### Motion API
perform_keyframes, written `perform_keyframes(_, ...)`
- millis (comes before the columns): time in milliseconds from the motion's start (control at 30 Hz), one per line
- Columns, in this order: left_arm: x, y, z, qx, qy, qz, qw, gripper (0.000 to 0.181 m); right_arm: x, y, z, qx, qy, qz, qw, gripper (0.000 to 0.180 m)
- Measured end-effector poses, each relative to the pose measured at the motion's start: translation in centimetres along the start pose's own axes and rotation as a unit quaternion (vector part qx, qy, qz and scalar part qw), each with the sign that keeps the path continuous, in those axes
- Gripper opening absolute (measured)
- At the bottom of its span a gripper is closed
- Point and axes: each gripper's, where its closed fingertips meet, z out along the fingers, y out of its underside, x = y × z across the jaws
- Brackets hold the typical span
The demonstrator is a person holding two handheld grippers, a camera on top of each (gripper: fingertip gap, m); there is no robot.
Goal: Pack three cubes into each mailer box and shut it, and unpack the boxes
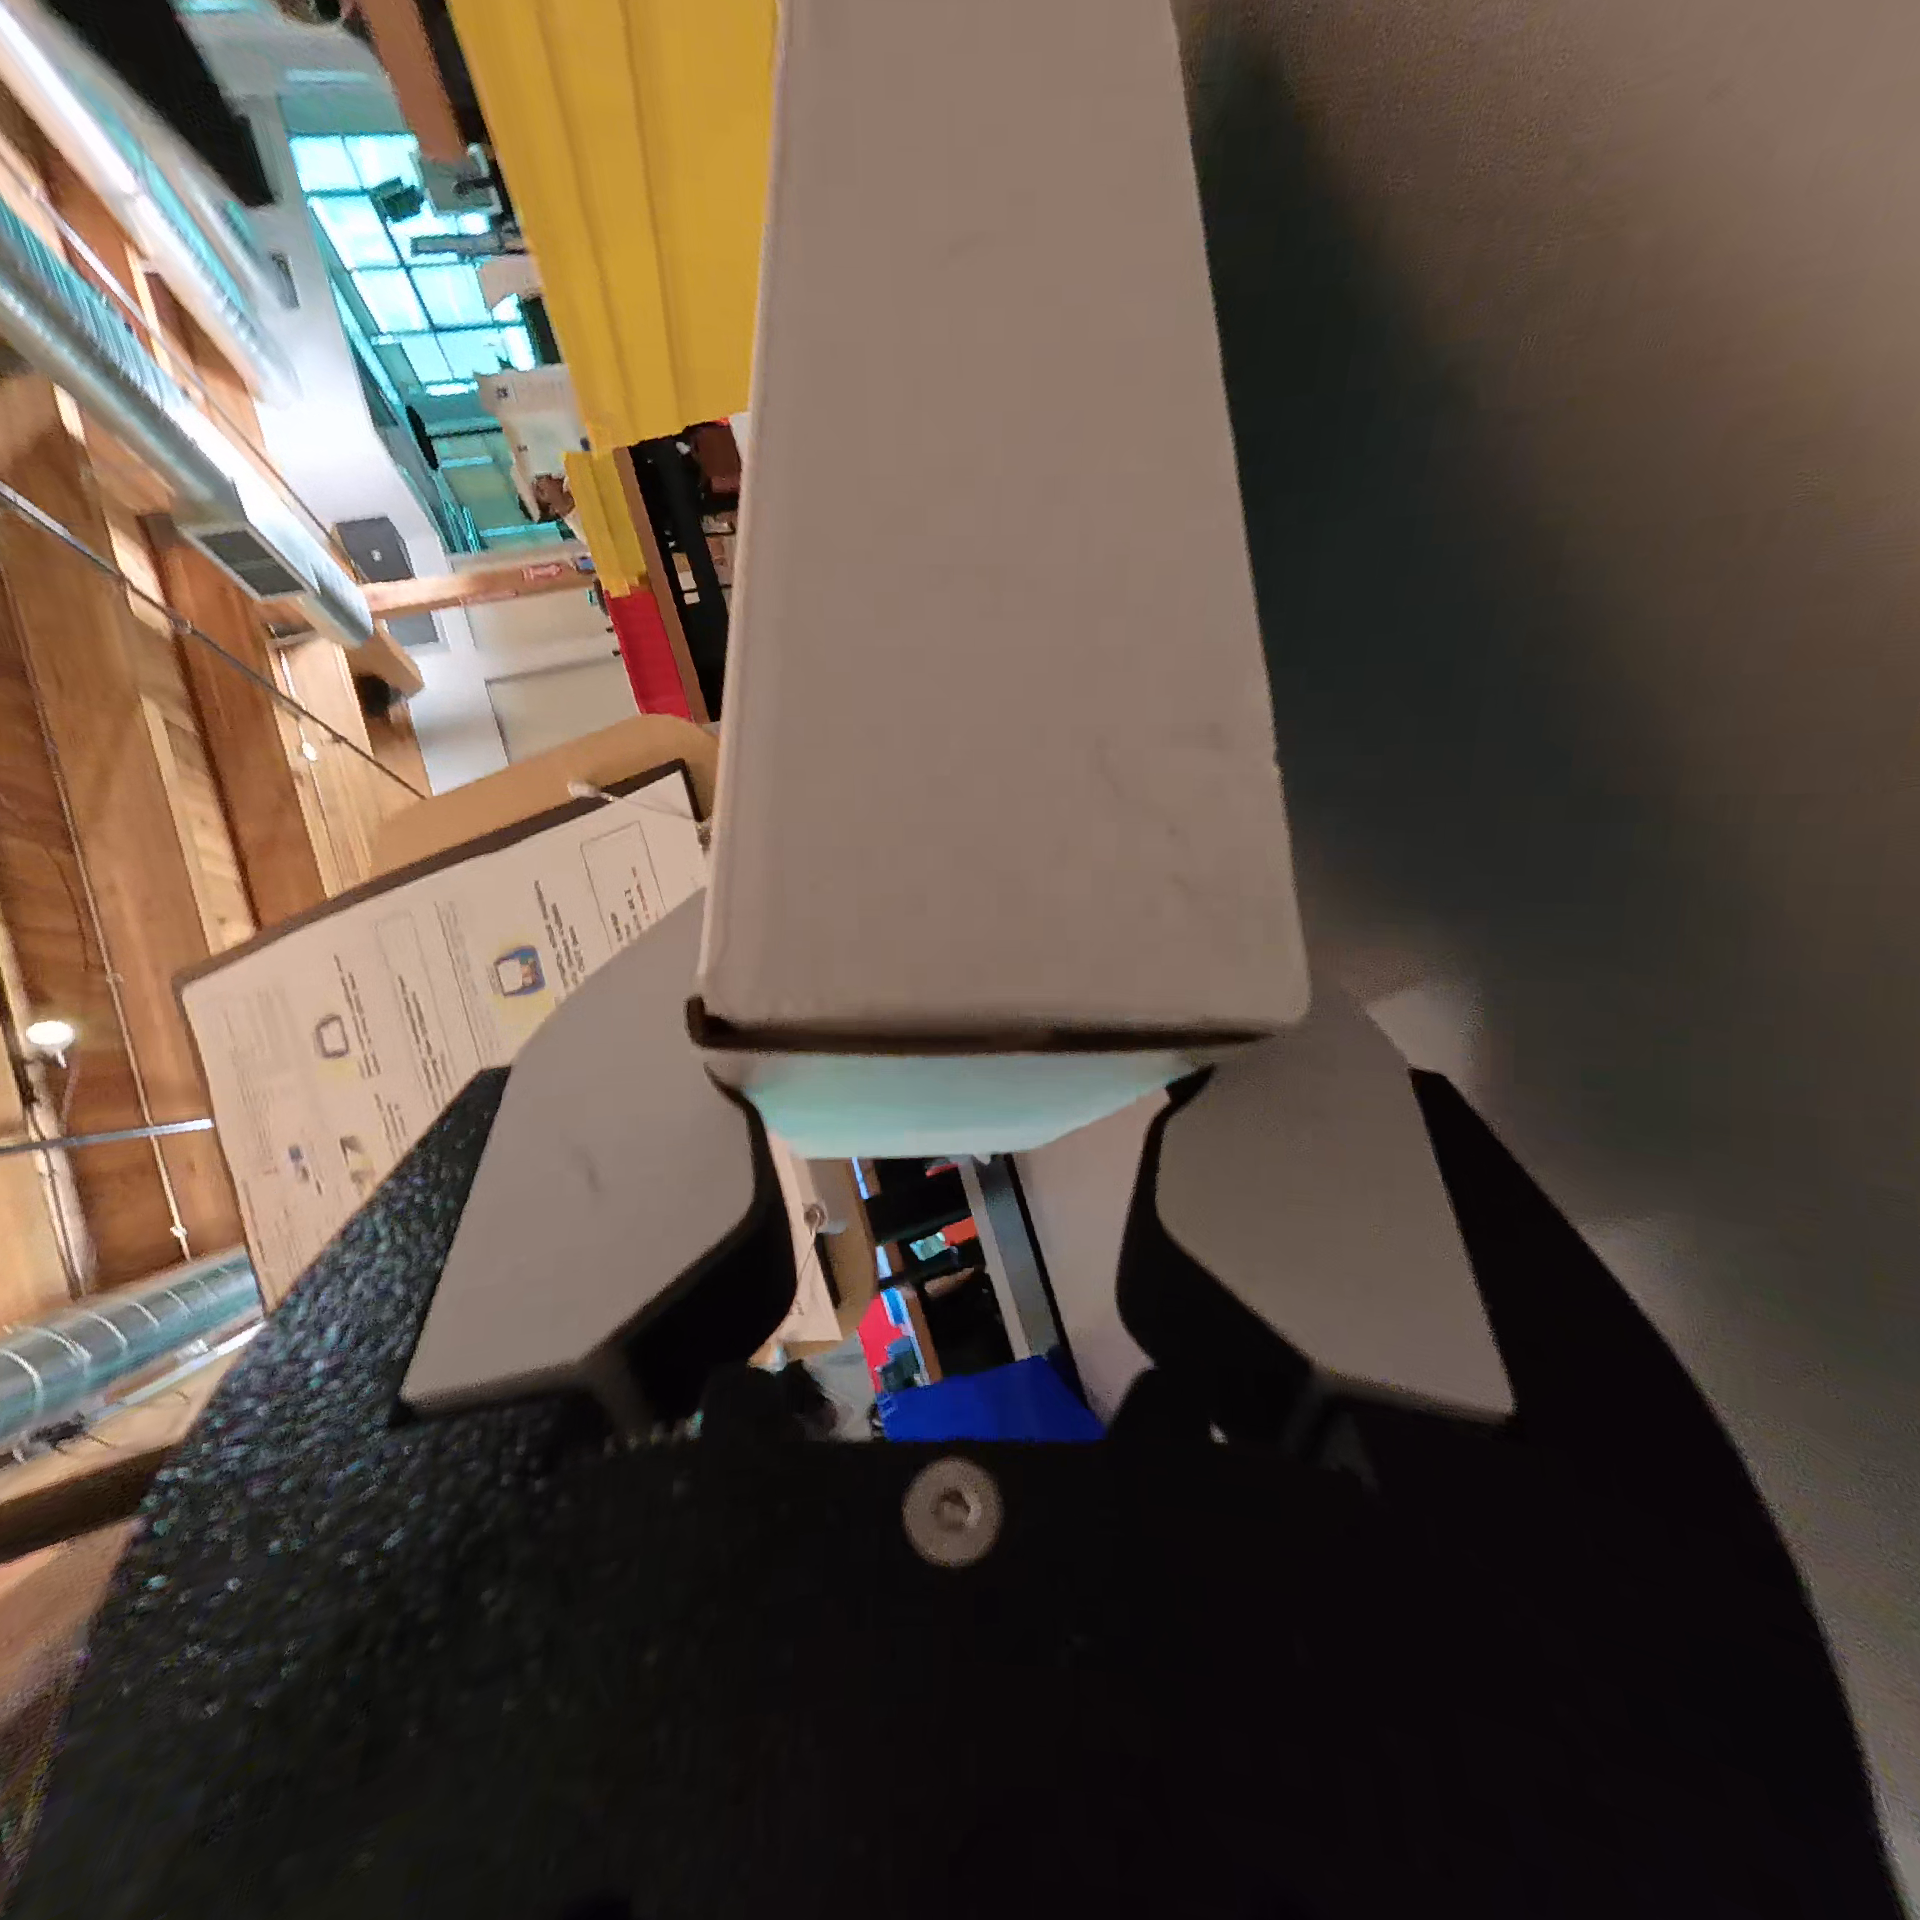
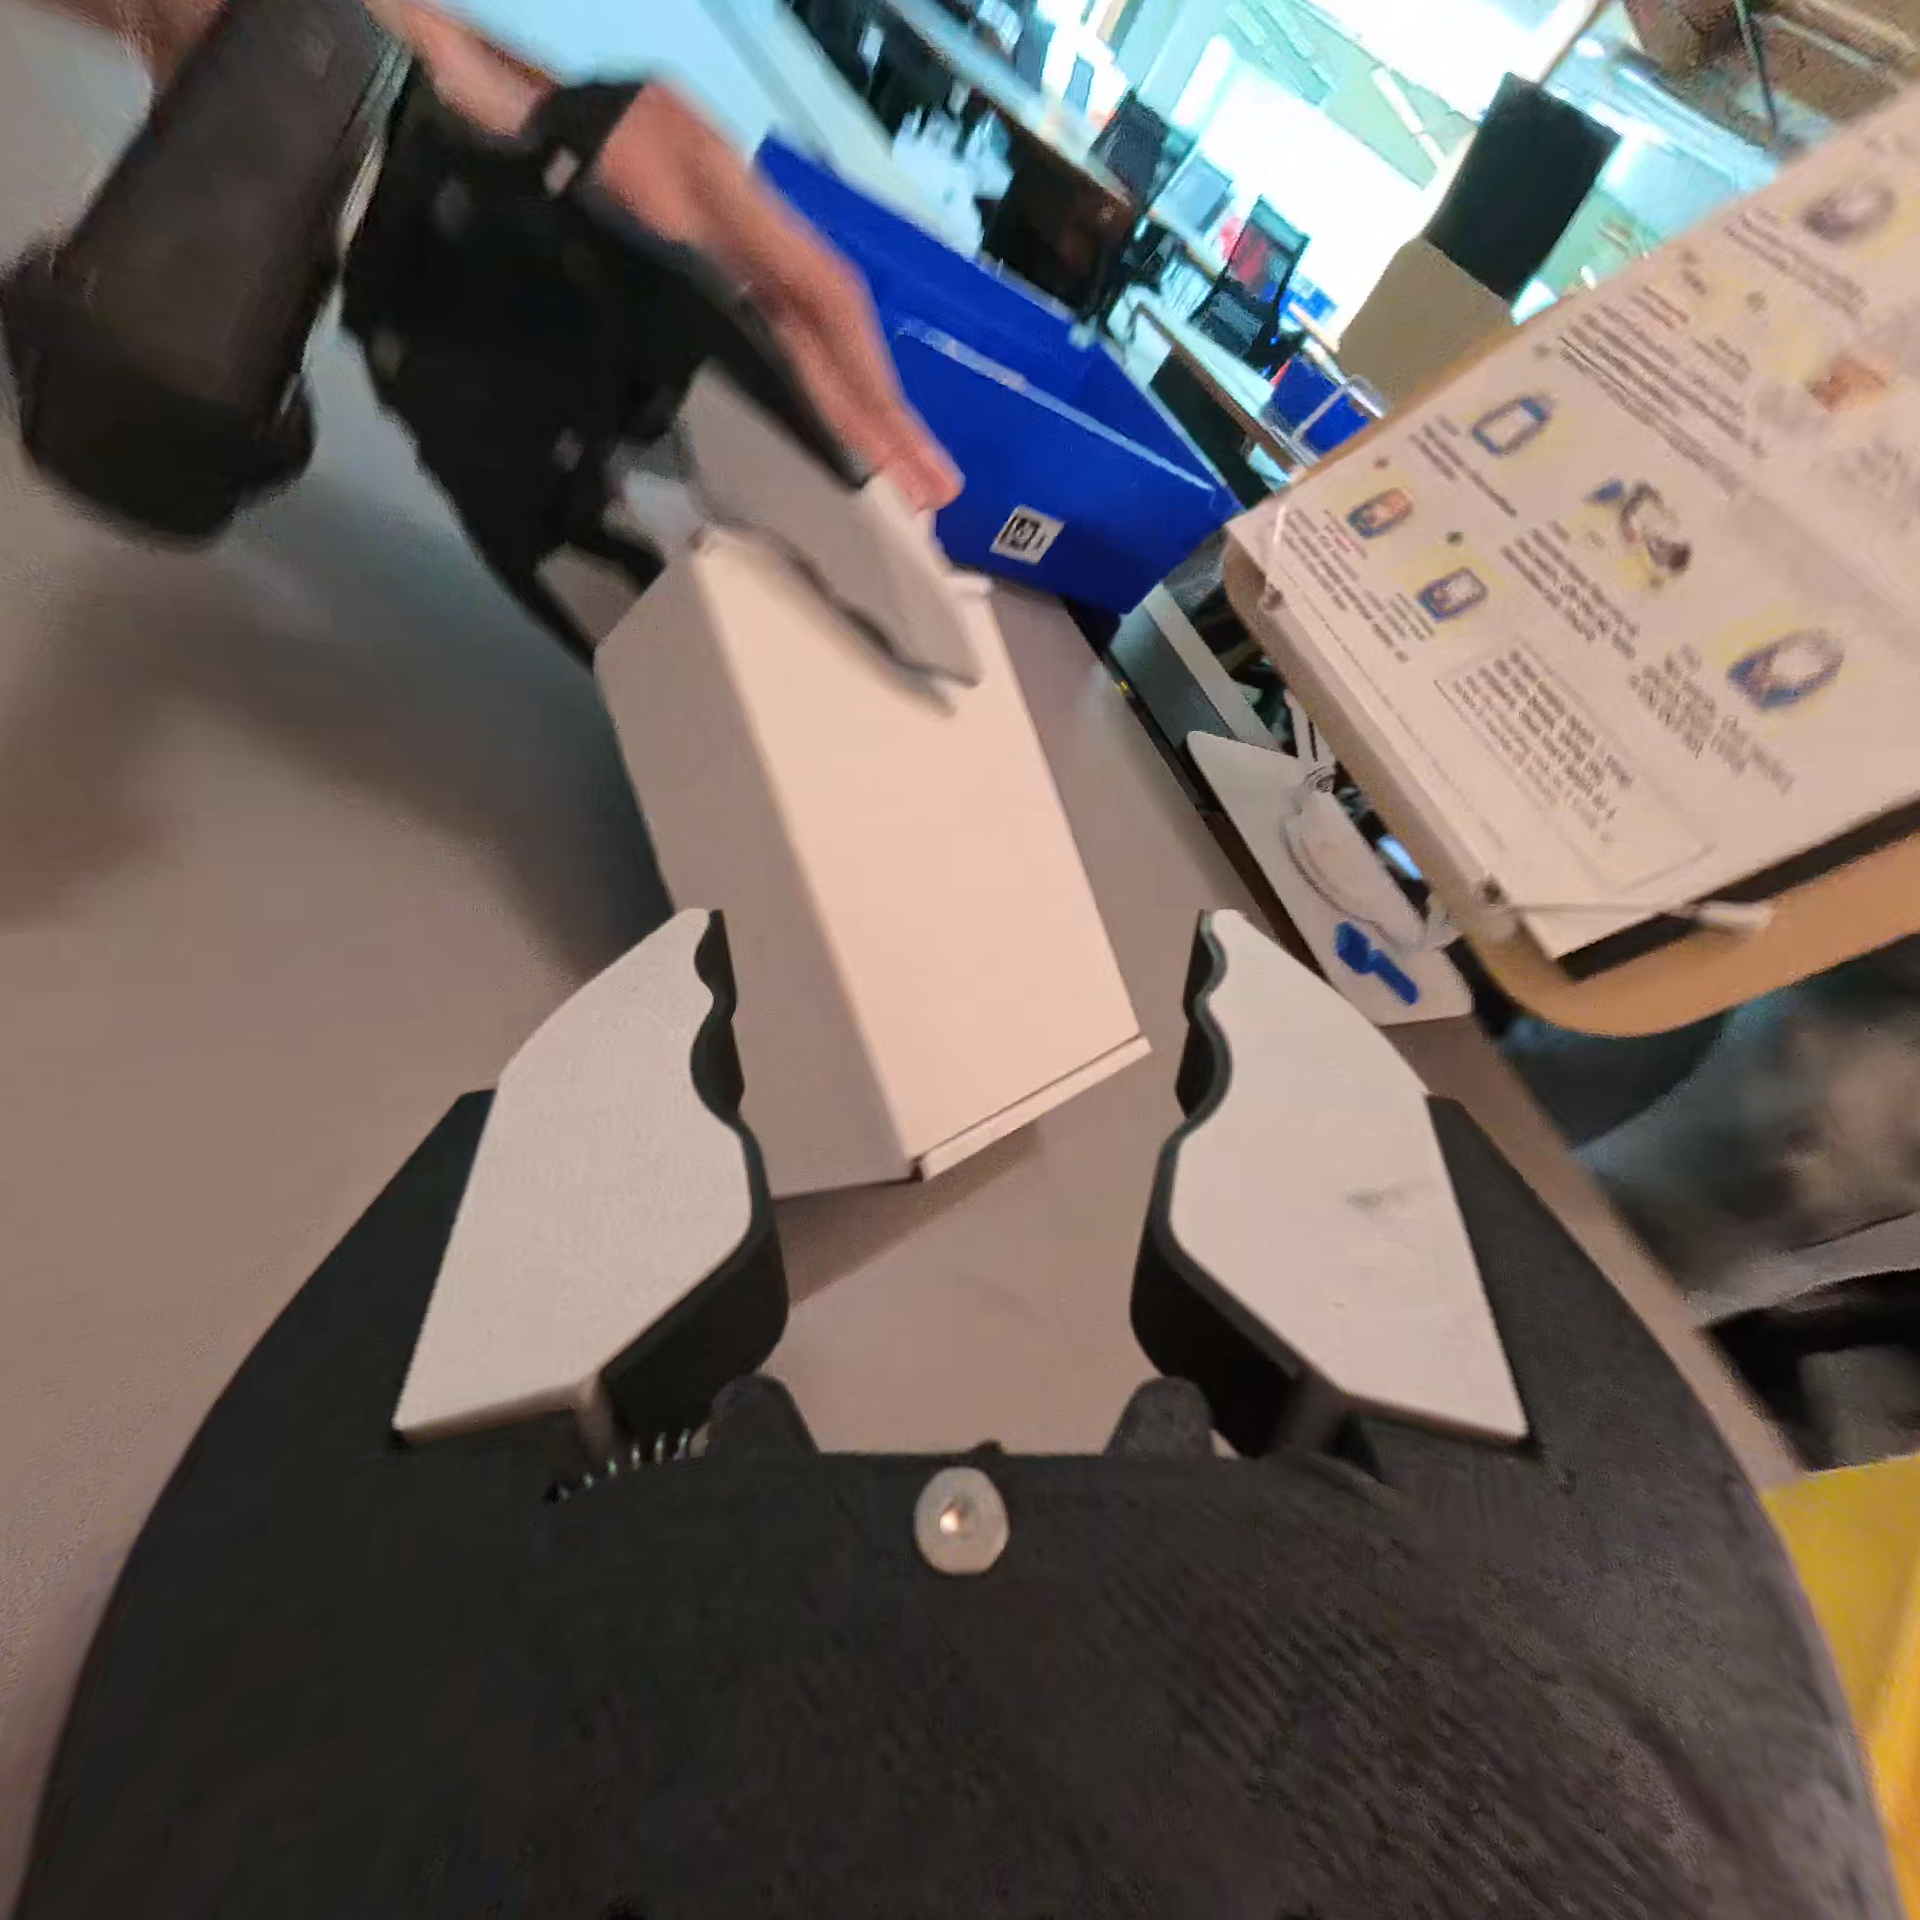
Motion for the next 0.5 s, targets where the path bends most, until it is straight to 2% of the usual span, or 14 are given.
perform_keyframes(67,-1.1,-0.1,-0.3,0.001,-0.013,-0.038,0.999,0.076,-1.3,0.4,0.3,-0.046,0.010,-0.097,0.994,0.092)
perform_keyframes(200,-3.9,-1.5,-1.4,0.025,-0.035,-0.102,0.994,0.075,-1.4,-0.2,1.1,-0.081,0.079,-0.252,0.961,0.092)
perform_keyframes(300,-5.7,-3.4,-2.5,0.055,-0.045,-0.110,0.991,0.075,-0.5,-1.4,1.4,-0.085,0.131,-0.317,0.935,0.088)
perform_keyframes(400,-6.5,-4.7,-3.3,0.063,-0.054,-0.096,0.992,0.075,-0.3,-3.0,1.4,-0.071,0.160,-0.373,0.911,0.065)
perform_keyframes(500,-7.0,-4.7,-3.8,0.064,-0.076,-0.105,0.990,0.075,0.1,-3.5,1.3,-0.084,0.170,-0.398,0.897,0.065)
